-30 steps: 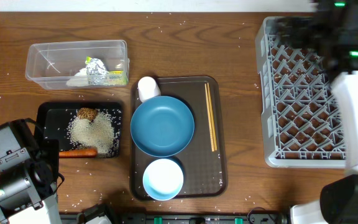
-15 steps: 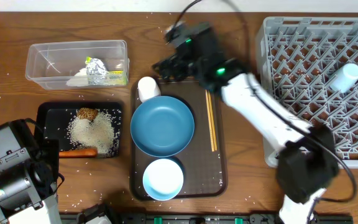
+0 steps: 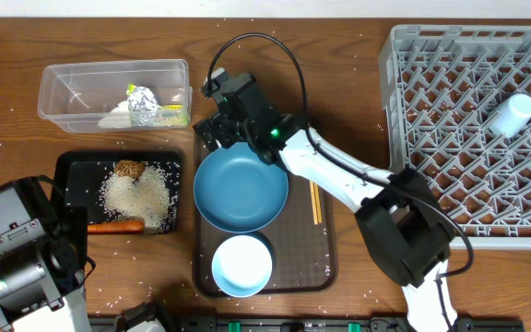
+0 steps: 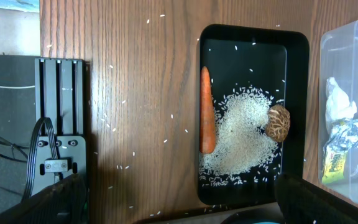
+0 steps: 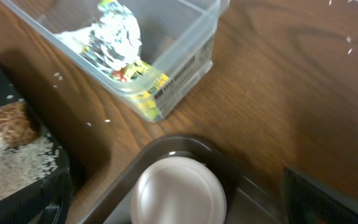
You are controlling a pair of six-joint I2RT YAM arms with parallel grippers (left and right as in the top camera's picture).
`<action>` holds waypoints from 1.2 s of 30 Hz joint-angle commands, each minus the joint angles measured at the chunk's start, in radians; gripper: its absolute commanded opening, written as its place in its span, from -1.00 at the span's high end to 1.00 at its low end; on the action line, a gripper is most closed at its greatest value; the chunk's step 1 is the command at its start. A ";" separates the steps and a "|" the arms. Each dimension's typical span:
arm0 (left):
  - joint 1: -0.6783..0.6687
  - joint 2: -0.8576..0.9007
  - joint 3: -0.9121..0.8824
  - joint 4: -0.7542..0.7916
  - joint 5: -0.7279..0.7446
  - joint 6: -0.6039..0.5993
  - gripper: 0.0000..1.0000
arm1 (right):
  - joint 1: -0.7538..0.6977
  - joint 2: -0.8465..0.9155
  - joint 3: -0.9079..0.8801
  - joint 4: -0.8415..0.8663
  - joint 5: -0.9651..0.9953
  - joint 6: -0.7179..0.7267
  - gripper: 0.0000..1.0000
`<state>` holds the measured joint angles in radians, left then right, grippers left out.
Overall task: Sort waste into correct bins and load items into the dishwasher rack
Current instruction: 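Move the right gripper back to the white cup on the tray, then close the right gripper on the white cup and lift it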
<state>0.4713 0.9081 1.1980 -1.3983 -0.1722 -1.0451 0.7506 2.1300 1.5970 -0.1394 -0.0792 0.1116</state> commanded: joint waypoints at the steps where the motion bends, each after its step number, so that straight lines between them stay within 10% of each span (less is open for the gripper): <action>1: 0.005 -0.001 -0.002 -0.004 -0.020 0.013 -0.95 | 0.007 0.049 0.010 0.013 0.019 0.050 -0.99; 26: 0.005 -0.001 -0.002 -0.004 -0.020 0.013 -0.96 | 0.016 0.146 0.010 0.103 0.019 0.105 -0.87; 36: 0.005 -0.001 -0.002 -0.004 -0.020 0.013 -0.96 | 0.004 0.129 0.012 0.113 0.019 0.105 -0.46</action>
<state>0.4713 0.9081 1.1980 -1.3983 -0.1722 -1.0454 0.7532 2.2707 1.5978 -0.0257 -0.0700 0.2085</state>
